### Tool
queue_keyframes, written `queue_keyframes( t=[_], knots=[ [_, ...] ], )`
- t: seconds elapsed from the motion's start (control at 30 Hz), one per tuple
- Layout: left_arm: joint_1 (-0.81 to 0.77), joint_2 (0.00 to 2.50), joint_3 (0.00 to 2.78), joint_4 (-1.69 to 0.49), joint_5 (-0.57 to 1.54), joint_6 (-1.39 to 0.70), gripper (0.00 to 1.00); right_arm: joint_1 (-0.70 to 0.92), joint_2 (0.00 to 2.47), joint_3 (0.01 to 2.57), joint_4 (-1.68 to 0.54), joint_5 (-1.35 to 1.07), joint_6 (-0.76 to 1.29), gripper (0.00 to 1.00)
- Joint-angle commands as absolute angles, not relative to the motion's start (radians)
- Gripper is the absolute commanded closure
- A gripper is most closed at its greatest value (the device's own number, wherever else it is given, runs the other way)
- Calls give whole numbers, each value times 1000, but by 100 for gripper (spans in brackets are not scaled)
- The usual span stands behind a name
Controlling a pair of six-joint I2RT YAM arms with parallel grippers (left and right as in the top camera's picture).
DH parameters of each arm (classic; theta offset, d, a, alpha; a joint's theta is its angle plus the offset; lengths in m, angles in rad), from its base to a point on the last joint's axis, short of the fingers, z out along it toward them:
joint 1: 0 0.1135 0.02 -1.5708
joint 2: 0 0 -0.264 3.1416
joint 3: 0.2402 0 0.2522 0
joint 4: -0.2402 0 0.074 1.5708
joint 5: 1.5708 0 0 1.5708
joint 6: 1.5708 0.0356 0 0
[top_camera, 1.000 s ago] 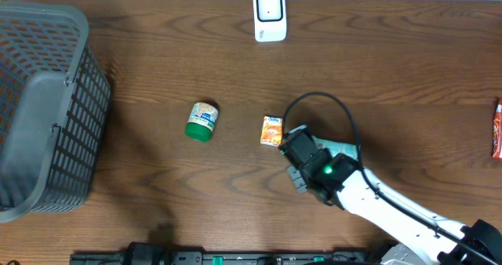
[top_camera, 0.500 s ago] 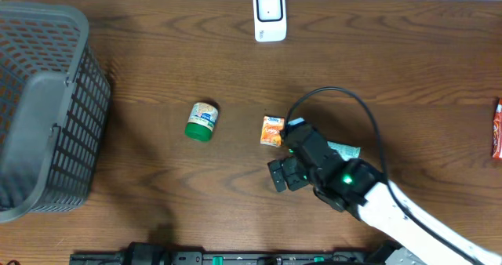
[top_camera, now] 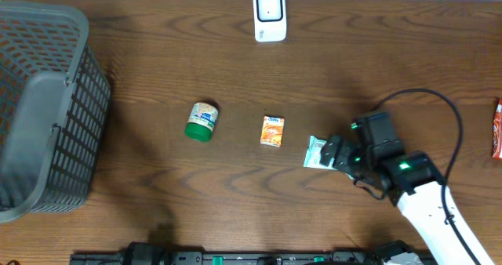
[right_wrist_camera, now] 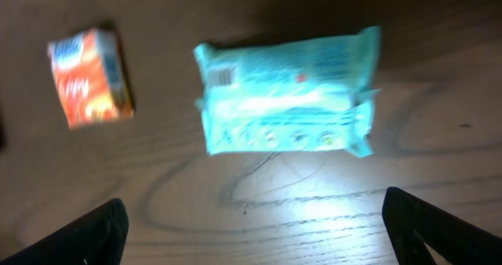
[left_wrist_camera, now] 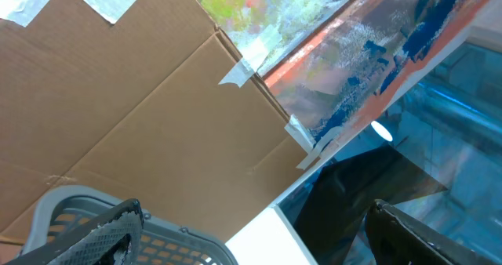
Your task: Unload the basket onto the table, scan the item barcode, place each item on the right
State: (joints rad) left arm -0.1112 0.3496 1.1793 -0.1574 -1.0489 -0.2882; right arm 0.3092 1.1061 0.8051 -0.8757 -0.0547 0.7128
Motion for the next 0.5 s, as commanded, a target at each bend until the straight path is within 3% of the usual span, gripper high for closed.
queue_keyframes(
  t=[0.0, 0.2, 0.47],
  knots=[
    [-105, 350, 1179, -156, -1047, -287, 9, 218, 1100, 810, -894, -157, 625, 1],
    [-105, 350, 1179, -156, -1047, -287, 9, 195, 1100, 773, -896, -114, 641, 2],
    [-105, 350, 1179, -156, -1047, -287, 9, -19, 1100, 550, -720, -291, 601, 17]
  ],
)
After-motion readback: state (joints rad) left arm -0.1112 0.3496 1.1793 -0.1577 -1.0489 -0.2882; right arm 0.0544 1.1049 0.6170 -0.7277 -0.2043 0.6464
